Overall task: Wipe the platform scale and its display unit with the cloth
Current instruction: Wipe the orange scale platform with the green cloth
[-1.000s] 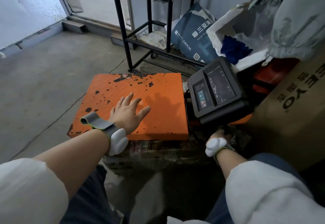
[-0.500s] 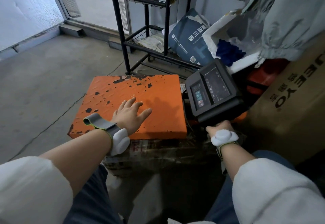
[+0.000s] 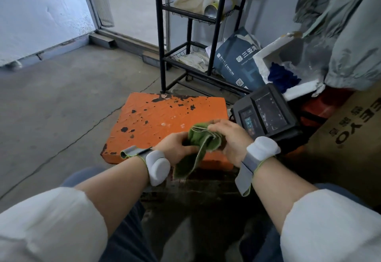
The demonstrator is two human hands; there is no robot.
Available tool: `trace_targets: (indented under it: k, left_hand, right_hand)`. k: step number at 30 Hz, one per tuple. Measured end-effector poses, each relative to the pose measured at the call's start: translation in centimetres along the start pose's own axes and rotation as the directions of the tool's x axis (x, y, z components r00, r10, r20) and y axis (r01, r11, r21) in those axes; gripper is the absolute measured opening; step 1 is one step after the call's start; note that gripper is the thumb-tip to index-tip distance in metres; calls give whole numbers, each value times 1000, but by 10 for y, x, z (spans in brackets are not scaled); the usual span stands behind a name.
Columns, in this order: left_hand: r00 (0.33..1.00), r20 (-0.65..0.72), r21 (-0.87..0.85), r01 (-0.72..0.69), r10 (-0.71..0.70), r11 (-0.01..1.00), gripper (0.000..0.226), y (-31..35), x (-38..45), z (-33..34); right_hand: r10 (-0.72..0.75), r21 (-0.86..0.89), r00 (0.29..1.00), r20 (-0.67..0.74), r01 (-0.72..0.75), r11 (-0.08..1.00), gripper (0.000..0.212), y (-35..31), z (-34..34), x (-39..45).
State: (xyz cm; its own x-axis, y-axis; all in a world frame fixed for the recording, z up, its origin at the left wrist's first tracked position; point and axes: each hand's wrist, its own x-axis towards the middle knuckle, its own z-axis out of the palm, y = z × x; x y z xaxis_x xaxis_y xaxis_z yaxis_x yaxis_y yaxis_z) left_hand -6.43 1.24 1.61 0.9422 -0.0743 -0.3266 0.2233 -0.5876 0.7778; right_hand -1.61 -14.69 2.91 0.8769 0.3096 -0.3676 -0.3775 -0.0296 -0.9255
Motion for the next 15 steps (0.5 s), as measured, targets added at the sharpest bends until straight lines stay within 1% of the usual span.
trace_targets:
  k: [1, 3, 5, 6, 8, 9, 11, 12, 13, 14, 15]
  left_hand:
    - [999, -43, -31, 26, -28, 999, 32, -1, 1, -1]
    - [989, -99, -122, 94, -107, 988, 28, -10, 6, -7]
    - [983, -98, -191, 137, -158, 972, 27, -17, 11, -10]
    - [981, -85, -214, 153, -174, 965, 27, -19, 14, -10]
    - [982, -70, -211, 156, -174, 965, 28, -22, 18, -10]
    - [982, -78, -184, 154, -171, 971, 29, -26, 22, -11]
    - [981, -105, -146, 150, -166, 978, 29, -33, 27, -15]
    - [977, -126, -124, 158, -174, 980, 29, -39, 30, -18]
    - [971, -172, -62, 160, -169, 985, 29, -43, 30, -21]
    - [958, -233, 20, 179, -169, 984, 29, -50, 34, -25]
    - [938, -300, 90, 208, -173, 974, 31, -58, 39, -30]
  right_hand:
    - [-16, -76, 1000, 2, 16, 997, 10, 1, 5, 1]
    - [-5, -307, 999, 39, 17, 951, 33, 5, 15, 11]
    - [21, -449, 997, 70, 13, 893, 43, 8, 27, 21]
    - [6, -492, 997, 80, 35, 870, 44, 10, 31, 27]
    - [-73, -562, 995, 74, 102, 821, 40, 10, 37, 36]
    - [-108, -572, 993, 43, 113, 813, 38, 9, 39, 43]
    - [-167, -584, 982, -89, 84, 807, 35, 7, 38, 60]
    - [-196, -592, 965, -175, 56, 804, 33, 8, 35, 70]
    - [-241, -614, 938, -250, 39, 788, 30, 7, 32, 74]
    - [-287, -669, 913, -290, 21, 743, 27, 9, 29, 81]
    - [-328, -738, 896, -300, 1, 675, 26, 11, 29, 87]
